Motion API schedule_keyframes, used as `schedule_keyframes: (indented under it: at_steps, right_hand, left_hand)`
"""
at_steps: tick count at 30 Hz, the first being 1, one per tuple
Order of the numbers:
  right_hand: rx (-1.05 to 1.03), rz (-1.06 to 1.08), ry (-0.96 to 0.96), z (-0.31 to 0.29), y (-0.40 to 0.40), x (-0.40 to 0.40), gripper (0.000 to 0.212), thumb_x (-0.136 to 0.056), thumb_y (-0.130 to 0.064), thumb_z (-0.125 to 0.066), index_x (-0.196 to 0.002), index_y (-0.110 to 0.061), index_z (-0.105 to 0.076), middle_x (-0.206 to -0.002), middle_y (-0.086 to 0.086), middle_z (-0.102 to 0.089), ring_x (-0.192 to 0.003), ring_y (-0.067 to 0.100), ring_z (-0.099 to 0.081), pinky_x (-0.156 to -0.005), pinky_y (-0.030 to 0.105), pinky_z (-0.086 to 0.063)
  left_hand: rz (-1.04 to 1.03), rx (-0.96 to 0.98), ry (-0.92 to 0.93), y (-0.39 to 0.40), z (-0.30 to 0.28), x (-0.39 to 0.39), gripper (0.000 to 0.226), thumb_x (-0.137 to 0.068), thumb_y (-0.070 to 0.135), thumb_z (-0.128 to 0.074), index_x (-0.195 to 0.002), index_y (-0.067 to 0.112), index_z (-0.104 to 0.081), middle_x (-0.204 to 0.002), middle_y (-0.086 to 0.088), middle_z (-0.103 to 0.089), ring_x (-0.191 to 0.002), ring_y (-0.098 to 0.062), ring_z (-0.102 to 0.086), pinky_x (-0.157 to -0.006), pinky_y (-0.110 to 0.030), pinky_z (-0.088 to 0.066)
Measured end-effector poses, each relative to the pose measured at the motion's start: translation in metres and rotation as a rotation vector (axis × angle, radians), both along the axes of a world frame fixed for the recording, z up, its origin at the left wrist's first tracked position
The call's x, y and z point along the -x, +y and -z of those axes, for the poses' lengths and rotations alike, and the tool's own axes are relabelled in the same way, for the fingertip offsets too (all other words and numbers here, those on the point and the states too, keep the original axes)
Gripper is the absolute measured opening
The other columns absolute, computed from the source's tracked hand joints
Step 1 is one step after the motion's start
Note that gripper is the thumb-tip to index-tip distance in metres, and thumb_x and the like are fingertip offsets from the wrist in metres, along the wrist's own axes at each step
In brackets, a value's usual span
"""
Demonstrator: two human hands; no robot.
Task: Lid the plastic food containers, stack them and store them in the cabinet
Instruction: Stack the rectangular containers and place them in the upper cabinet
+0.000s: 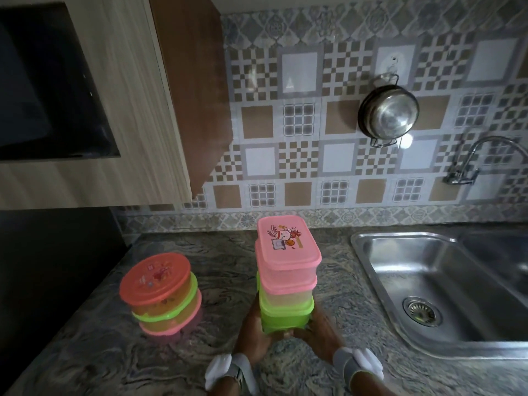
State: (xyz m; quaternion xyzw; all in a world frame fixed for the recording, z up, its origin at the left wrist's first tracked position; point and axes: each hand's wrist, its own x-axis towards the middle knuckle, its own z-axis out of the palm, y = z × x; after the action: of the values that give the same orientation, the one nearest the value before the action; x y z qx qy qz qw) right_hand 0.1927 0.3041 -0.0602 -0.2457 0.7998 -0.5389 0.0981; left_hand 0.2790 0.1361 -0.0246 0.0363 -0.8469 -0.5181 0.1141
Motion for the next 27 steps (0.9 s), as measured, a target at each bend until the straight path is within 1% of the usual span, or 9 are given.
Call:
schedule_keyframes:
  at_steps: [3, 6, 8, 11, 13, 17, 19, 24, 27]
  right_hand:
    - [-0.04, 0.006, 0.057, 0.004, 0.006, -0.005, 0.099, -0.062, -0.07, -0.076, -0.144, -0.037, -0.03, -0.139, -0.014, -0.051, -0.126, -0.003, -0.049, -0.106, 0.025, -0.043]
    - [-0.051, -0.003, 0.036, 0.009, 0.009, -0.003, 0.095, -0.067, -0.042, -0.085, -0.144, -0.027, -0.033, -0.137, -0.007, -0.053, -0.127, 0.008, -0.051, -0.105, 0.037, -0.046]
    - [-0.041, -0.022, 0.023, 0.009, 0.01, -0.003, 0.102, -0.068, -0.034, -0.087, -0.149, -0.018, -0.027, -0.139, -0.002, -0.051, -0.128, 0.015, -0.051, -0.103, 0.044, -0.047]
    - [-0.033, -0.043, -0.001, 0.004, 0.01, 0.001, 0.109, -0.066, -0.041, -0.089, -0.149, -0.023, -0.021, -0.139, -0.008, -0.052, -0.127, 0.003, -0.051, -0.103, 0.03, -0.048]
    - [-0.046, -0.065, 0.006, -0.001, 0.01, 0.003, 0.113, -0.063, -0.049, -0.088, -0.149, -0.031, -0.017, -0.14, -0.014, -0.05, -0.127, -0.005, -0.048, -0.102, 0.022, -0.046]
    - [-0.064, -0.122, -0.014, -0.008, 0.013, 0.014, 0.12, -0.059, -0.05, -0.091, -0.151, -0.036, -0.014, -0.143, -0.018, -0.045, -0.131, -0.003, -0.044, -0.103, 0.024, -0.045]
    - [-0.099, -0.145, -0.033, -0.01, 0.012, 0.022, 0.115, -0.056, -0.044, -0.093, -0.147, -0.037, -0.023, -0.141, -0.014, -0.048, -0.129, 0.001, -0.048, -0.102, 0.025, -0.047]
    - [-0.158, -0.214, -0.1, -0.01, 0.006, 0.037, 0.106, -0.06, -0.022, -0.094, -0.146, -0.022, -0.032, -0.138, -0.002, -0.054, -0.127, 0.013, -0.054, -0.103, 0.038, -0.049]
    - [-0.128, -0.224, -0.159, -0.011, 0.004, 0.037, 0.108, -0.063, -0.009, -0.091, -0.147, -0.023, -0.026, -0.138, -0.003, -0.054, -0.128, 0.016, -0.053, -0.099, 0.034, -0.052]
  left_hand:
    - [-0.051, -0.163, 0.024, 0.001, 0.018, -0.002, 0.037, -0.092, 0.001, -0.067, -0.122, 0.022, -0.066, -0.107, 0.005, -0.077, -0.091, -0.012, -0.074, -0.072, -0.022, -0.059]
    - [-0.035, -0.214, -0.011, 0.0, 0.026, 0.001, 0.085, -0.062, 0.037, -0.093, -0.134, 0.024, -0.05, -0.119, 0.02, -0.071, -0.11, 0.005, -0.066, -0.085, -0.009, -0.051]
    - [-0.045, -0.209, -0.013, -0.001, 0.03, 0.002, 0.09, -0.057, 0.054, -0.09, -0.133, 0.027, -0.05, -0.122, 0.023, -0.067, -0.116, 0.005, -0.062, -0.089, -0.007, -0.047]
    - [-0.04, -0.204, -0.029, -0.007, 0.038, 0.009, 0.086, -0.061, 0.054, -0.089, -0.134, 0.029, -0.05, -0.126, 0.024, -0.066, -0.121, 0.002, -0.061, -0.092, -0.008, -0.047]
    - [-0.038, -0.196, -0.034, -0.009, 0.041, 0.01, 0.086, -0.064, 0.051, -0.089, -0.137, 0.031, -0.048, -0.131, 0.023, -0.063, -0.125, 0.0, -0.058, -0.096, -0.012, -0.048]
    - [-0.033, -0.187, -0.037, -0.018, 0.039, 0.014, 0.103, -0.061, 0.052, -0.09, -0.145, 0.021, -0.039, -0.144, 0.0, -0.054, -0.135, -0.019, -0.053, -0.109, -0.044, -0.047]
    - [0.019, -0.161, -0.075, -0.027, 0.035, 0.019, 0.111, -0.063, 0.044, -0.091, -0.151, 0.015, -0.03, -0.15, -0.005, -0.047, -0.139, -0.023, -0.048, -0.111, -0.049, -0.044]
    - [0.153, -0.125, -0.229, -0.034, 0.031, 0.028, 0.112, -0.063, 0.053, -0.088, -0.151, 0.012, -0.033, -0.137, 0.008, -0.054, -0.134, -0.014, -0.053, -0.098, -0.013, -0.045]
    - [0.107, -0.074, -0.245, -0.036, 0.03, 0.032, 0.096, -0.071, 0.043, -0.087, -0.147, 0.012, -0.038, -0.133, 0.006, -0.056, -0.126, -0.011, -0.055, -0.095, -0.009, -0.041]
